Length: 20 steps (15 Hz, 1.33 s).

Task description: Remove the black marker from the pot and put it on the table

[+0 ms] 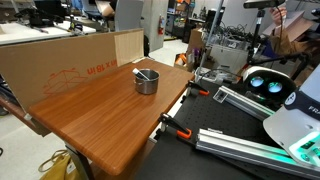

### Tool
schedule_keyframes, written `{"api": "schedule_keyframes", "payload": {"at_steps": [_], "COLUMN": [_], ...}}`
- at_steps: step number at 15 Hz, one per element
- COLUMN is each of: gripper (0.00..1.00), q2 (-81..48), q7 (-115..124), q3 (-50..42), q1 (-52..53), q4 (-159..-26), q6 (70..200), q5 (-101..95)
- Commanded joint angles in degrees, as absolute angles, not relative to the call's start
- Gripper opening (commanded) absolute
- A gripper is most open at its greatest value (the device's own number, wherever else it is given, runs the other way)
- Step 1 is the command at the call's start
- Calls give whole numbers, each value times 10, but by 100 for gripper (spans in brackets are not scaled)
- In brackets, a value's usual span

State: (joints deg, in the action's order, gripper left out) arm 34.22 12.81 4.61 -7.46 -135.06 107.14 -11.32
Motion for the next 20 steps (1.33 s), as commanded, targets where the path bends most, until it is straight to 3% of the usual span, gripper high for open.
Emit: {"api": "schedule_keyframes", "payload": {"at_steps": [1, 11, 20], "gripper": [100, 100, 100], "q2": [341, 292, 183], "q7": [133, 37, -57], "q3": [38, 36, 32], "q1": [-64, -45, -10], "q4": [-1349, -1358, -1412], "q6": [1069, 1102, 1283], "q5": [-118, -173, -274]}}
